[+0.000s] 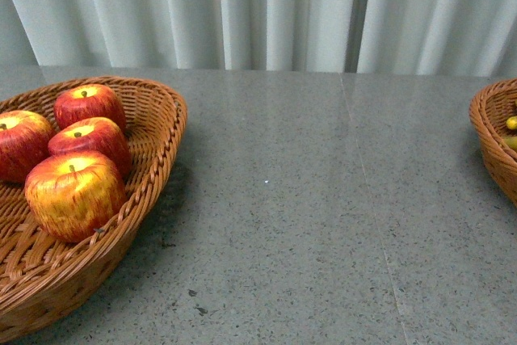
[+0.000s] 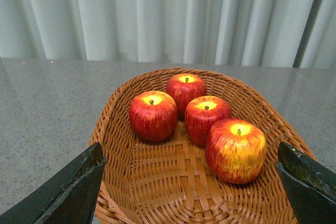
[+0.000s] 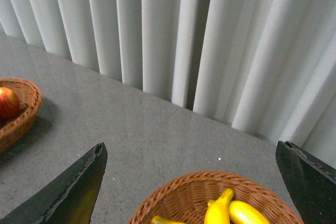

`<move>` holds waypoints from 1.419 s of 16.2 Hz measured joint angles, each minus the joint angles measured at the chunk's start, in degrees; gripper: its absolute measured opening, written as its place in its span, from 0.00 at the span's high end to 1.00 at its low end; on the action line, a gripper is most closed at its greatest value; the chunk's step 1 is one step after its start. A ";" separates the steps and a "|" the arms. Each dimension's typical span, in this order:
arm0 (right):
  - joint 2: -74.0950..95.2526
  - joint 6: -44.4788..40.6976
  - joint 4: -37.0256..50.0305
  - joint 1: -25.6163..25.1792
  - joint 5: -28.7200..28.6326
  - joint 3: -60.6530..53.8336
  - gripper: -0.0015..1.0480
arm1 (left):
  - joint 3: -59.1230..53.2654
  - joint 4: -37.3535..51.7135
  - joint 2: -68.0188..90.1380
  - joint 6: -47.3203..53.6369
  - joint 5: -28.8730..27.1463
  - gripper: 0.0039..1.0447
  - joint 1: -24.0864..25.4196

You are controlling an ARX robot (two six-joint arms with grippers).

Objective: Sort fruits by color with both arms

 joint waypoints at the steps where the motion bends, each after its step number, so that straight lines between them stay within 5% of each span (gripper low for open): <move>1: -1.77 2.43 2.64 -0.37 -0.81 -1.70 0.06 | 0.00 0.00 0.00 0.00 0.00 0.06 0.00; 4: -10.36 13.33 10.71 -1.68 -2.32 -10.91 0.06 | 0.00 0.00 0.00 -0.02 0.00 0.06 0.00; 5: -13.55 13.29 7.19 -0.44 3.45 -12.50 0.11 | 0.00 0.00 0.00 0.00 0.00 0.06 0.00; 7: -27.78 12.15 2.80 4.52 24.96 -24.02 0.36 | 0.00 0.00 0.00 -0.02 -0.02 0.06 0.00; 8: -32.87 11.96 1.42 4.79 29.16 -28.09 0.45 | 0.00 0.00 0.00 -0.02 -0.02 0.06 0.00; 11: -44.78 11.56 1.44 8.90 35.45 -38.42 0.78 | 0.00 0.00 0.00 0.00 0.02 0.06 0.00; 14: -47.84 11.28 1.66 11.93 38.45 -41.72 0.99 | 0.00 0.00 0.00 0.00 -0.02 0.06 0.00; 17: -51.98 11.32 1.18 15.34 42.05 -45.42 0.98 | 0.00 0.00 0.00 0.00 0.00 0.06 0.00; 19: -54.60 11.30 0.37 22.40 48.00 -47.08 0.98 | 0.00 -0.02 0.00 0.00 0.02 0.06 0.00; 23: -58.36 11.32 -1.27 22.25 49.09 -49.44 0.98 | 0.00 0.00 0.00 -0.02 0.00 0.06 0.00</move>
